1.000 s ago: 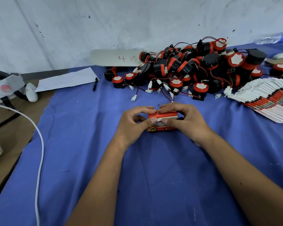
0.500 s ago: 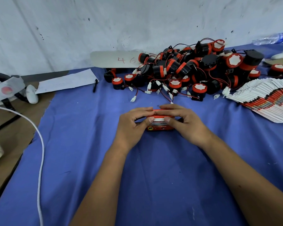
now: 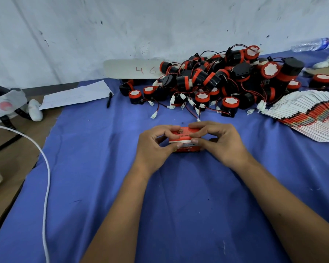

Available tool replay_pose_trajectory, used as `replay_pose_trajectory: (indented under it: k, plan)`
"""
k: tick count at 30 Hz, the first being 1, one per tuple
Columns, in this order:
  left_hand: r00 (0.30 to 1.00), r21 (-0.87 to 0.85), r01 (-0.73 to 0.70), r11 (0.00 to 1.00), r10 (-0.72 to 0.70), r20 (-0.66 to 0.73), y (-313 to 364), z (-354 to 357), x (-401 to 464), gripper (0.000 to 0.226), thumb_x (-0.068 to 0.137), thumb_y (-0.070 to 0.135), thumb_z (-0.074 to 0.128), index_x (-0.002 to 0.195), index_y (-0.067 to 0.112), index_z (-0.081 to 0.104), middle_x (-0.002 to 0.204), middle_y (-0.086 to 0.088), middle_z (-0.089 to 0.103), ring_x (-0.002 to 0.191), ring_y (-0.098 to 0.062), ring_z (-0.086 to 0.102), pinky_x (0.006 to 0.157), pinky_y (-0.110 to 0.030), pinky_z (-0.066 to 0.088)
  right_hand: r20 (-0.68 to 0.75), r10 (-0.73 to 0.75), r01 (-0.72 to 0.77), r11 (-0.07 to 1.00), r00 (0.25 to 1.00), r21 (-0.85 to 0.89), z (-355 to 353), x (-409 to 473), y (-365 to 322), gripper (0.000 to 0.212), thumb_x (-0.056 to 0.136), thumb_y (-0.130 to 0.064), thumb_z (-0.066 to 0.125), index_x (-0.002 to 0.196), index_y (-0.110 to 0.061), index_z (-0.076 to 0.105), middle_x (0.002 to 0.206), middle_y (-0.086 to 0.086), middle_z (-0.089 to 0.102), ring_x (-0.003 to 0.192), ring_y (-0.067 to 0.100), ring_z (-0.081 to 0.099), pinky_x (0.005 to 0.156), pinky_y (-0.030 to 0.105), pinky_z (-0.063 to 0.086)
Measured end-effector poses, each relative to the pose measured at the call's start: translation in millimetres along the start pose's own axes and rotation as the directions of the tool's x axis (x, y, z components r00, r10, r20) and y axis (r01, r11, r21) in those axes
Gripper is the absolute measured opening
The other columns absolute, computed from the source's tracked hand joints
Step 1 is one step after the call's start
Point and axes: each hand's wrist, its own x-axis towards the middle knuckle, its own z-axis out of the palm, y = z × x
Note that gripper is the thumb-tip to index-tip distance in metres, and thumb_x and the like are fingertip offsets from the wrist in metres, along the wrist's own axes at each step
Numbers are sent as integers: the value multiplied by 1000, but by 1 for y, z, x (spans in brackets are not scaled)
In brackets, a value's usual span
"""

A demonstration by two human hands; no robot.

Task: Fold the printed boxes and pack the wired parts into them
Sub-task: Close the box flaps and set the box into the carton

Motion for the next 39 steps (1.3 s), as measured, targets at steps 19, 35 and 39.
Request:
replay_pose_trajectory:
  k: [19, 35, 39]
  plan:
    - [1000, 89, -3, 996, 5, -15, 3, 7, -1, 19, 79, -1, 84, 83, 15, 77, 135, -3, 65, 128, -5, 59, 100, -16, 48, 64, -218, 226, 891, 974, -394, 4, -6, 0, 23, 85, -18, 82, 108, -22, 80, 136, -2, 65, 129, 14, 58, 88, 39, 58]
    - [950, -385, -85, 919, 191, 247, 128, 155, 17, 19, 76, 2, 84, 87, 17, 81, 123, 2, 75, 115, -17, 71, 90, -25, 58, -158, -146, -5, 718, 977, -696, -158, -100, -128, 9, 79, 0, 78, 83, -7, 74, 75, 8, 65, 73, 28, 58, 70, 38, 41]
    - [807, -597, -95, 796, 413, 422, 240, 280, 3, 20, 79, -5, 83, 85, 14, 78, 112, 2, 78, 109, -14, 73, 91, -23, 57, -457, -43, -363, 544, 888, -757, -267, -198, -203, 13, 84, -24, 80, 95, -18, 77, 88, 0, 72, 81, 14, 60, 72, 21, 43]
